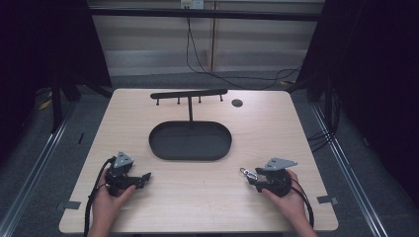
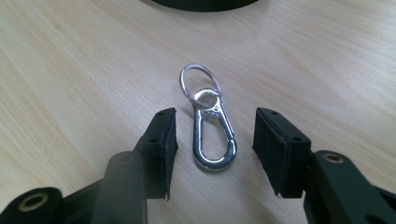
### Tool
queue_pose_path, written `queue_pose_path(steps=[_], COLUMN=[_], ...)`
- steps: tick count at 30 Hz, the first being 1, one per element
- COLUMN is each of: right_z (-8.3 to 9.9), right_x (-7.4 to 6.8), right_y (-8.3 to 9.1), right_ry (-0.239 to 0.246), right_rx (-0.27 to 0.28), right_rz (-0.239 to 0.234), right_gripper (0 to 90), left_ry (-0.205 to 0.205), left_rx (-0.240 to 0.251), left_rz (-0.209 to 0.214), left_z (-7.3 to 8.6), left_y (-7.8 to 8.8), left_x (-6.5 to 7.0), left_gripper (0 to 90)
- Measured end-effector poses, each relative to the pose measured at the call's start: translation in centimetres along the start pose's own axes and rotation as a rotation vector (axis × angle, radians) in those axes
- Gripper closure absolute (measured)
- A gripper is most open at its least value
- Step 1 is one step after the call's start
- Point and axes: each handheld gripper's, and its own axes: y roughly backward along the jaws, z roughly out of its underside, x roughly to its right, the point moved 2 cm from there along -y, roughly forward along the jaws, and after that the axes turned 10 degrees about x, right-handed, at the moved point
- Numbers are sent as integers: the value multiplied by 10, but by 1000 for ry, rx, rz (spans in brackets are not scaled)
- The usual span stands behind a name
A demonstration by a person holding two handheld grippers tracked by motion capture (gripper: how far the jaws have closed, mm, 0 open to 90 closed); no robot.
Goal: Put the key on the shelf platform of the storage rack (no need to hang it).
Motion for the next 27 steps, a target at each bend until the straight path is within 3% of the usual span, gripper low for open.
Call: queue_pose_path(steps=[7, 13, 23, 27], right_z=[-1, -3, -7, -11], right_x=[-1, -5, -7, -4], right_y=[-6, -8, -8, -3], right_ry=[-12, 1, 5, -19], right_rx=[-6, -14, -37, 1], right_rz=[-13, -29, -4, -17], right_gripper=[572, 690, 704, 705], left_ry=[3, 1, 3, 3], left_rx=[2, 2, 1, 1], left_rz=[-1, -1, -1, -1], left_z=[0, 0, 0, 0], left_y=[0, 0, 0, 0], left_x=[0, 0, 0, 0], left_gripper=[163, 163, 163, 163])
